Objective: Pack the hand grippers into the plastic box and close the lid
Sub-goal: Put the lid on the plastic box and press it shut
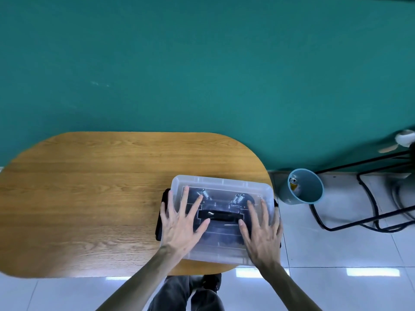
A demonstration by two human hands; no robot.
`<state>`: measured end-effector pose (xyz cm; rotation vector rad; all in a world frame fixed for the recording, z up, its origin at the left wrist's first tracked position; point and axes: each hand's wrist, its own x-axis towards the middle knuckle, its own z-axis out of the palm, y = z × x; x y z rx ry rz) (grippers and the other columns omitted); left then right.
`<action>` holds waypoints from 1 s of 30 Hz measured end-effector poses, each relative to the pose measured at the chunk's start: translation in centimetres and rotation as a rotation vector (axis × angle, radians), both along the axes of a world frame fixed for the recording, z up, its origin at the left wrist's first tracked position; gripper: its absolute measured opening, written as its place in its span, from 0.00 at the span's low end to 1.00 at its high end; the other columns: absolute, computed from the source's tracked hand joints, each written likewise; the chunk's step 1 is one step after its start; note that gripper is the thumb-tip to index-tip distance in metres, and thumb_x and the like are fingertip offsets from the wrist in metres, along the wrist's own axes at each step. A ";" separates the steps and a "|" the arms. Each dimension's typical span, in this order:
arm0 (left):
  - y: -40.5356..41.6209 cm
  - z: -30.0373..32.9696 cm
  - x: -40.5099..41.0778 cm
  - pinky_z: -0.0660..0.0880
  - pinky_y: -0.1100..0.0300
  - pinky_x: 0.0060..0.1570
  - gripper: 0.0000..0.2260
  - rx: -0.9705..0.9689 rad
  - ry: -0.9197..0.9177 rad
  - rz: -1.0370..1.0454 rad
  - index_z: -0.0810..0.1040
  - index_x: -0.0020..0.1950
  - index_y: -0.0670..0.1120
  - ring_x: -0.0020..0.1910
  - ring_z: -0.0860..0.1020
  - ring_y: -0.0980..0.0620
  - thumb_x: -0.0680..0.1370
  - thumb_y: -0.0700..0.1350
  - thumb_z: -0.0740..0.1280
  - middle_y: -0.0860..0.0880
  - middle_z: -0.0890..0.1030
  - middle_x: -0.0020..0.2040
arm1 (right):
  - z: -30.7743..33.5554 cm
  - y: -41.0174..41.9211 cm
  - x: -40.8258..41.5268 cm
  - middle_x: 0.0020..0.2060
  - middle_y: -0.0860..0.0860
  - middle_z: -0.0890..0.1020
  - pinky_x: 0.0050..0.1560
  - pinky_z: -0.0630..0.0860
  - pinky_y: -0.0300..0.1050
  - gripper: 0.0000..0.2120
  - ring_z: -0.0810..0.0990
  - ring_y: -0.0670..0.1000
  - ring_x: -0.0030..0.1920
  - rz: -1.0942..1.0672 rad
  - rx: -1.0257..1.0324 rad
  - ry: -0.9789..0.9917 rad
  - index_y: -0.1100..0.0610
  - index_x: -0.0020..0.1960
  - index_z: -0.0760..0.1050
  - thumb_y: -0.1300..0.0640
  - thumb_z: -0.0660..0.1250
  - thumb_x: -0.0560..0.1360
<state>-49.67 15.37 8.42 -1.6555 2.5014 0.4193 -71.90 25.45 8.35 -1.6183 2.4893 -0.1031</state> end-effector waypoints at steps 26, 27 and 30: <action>-3.8 -0.3 -1.4 0.50 0.32 0.76 0.36 -0.032 -0.088 -0.130 0.45 0.84 0.50 0.82 0.44 0.35 0.82 0.68 0.47 0.39 0.40 0.83 | -0.9 -3.1 -3.6 0.79 0.66 0.49 0.74 0.61 0.64 0.34 0.48 0.65 0.80 0.206 -0.009 0.006 0.61 0.81 0.51 0.43 0.53 0.82; -3.8 -0.2 -1.4 0.51 0.32 0.76 0.36 -0.028 -0.074 -0.131 0.45 0.84 0.50 0.82 0.44 0.36 0.82 0.68 0.46 0.39 0.40 0.83 | -0.8 -3.1 -3.5 0.79 0.66 0.49 0.74 0.60 0.63 0.34 0.48 0.64 0.80 0.204 -0.005 0.004 0.61 0.81 0.51 0.42 0.53 0.83; -3.4 -0.1 -0.4 0.52 0.32 0.76 0.35 -0.007 0.018 -0.099 0.45 0.84 0.48 0.82 0.42 0.40 0.83 0.65 0.46 0.40 0.41 0.84 | -0.7 -2.7 -3.7 0.80 0.63 0.49 0.75 0.59 0.62 0.32 0.48 0.62 0.80 0.198 0.007 -0.009 0.58 0.81 0.52 0.42 0.51 0.83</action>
